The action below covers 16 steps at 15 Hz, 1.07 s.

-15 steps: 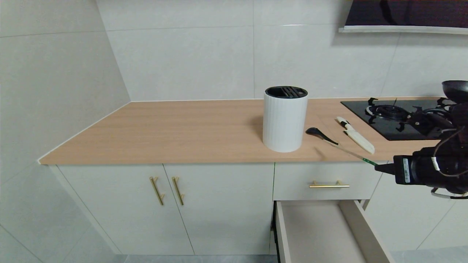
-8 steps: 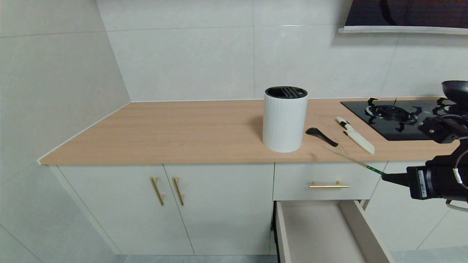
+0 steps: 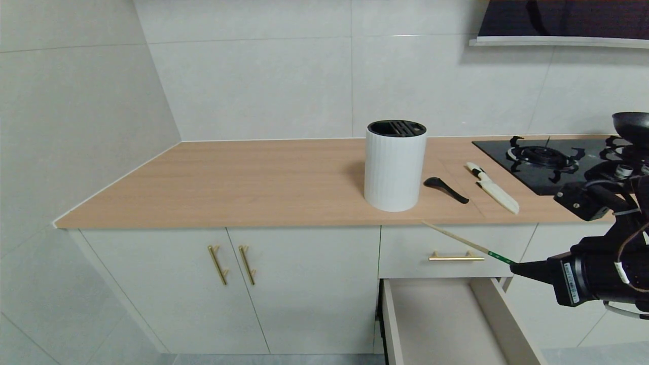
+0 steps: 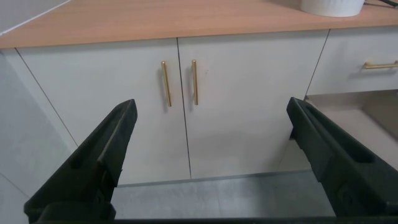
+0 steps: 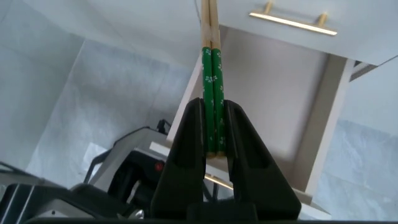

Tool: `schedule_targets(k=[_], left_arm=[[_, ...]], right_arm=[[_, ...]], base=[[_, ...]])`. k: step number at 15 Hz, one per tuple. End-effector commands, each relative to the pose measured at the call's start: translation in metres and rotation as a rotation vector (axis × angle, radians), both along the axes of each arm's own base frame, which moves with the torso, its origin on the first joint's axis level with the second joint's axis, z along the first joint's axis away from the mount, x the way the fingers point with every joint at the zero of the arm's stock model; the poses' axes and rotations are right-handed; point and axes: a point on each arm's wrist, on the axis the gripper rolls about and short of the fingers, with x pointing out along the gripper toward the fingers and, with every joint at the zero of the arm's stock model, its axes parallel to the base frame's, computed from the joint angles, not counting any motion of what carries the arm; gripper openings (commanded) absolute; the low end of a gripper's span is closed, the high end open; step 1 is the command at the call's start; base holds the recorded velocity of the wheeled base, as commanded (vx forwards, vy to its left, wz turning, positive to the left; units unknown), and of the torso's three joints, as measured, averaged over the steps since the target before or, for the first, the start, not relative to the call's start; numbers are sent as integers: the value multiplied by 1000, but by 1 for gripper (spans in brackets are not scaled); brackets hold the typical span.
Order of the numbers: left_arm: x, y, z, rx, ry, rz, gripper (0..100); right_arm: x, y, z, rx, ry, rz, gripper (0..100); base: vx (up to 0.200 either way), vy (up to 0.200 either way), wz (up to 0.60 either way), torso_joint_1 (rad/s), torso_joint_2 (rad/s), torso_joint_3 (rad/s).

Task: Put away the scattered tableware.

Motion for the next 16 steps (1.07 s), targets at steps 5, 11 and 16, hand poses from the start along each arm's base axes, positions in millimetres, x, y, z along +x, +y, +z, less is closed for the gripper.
schedule_targets(k=[5,11,16], left_arm=[[0,0,0,0,0,0,100],[0,0,0,0,0,0,100],[0,0,0,0,0,0,100]], right_arm=[[3,3,-9,-30,31,27,0],[7,5,-15,-39,54,26,0],[9,6,-18,-46,71,25,0]], base=[[0,0,0,-68,156,88],[0,0,0,-198,474,272],[0,0,0,-186,473,286]])
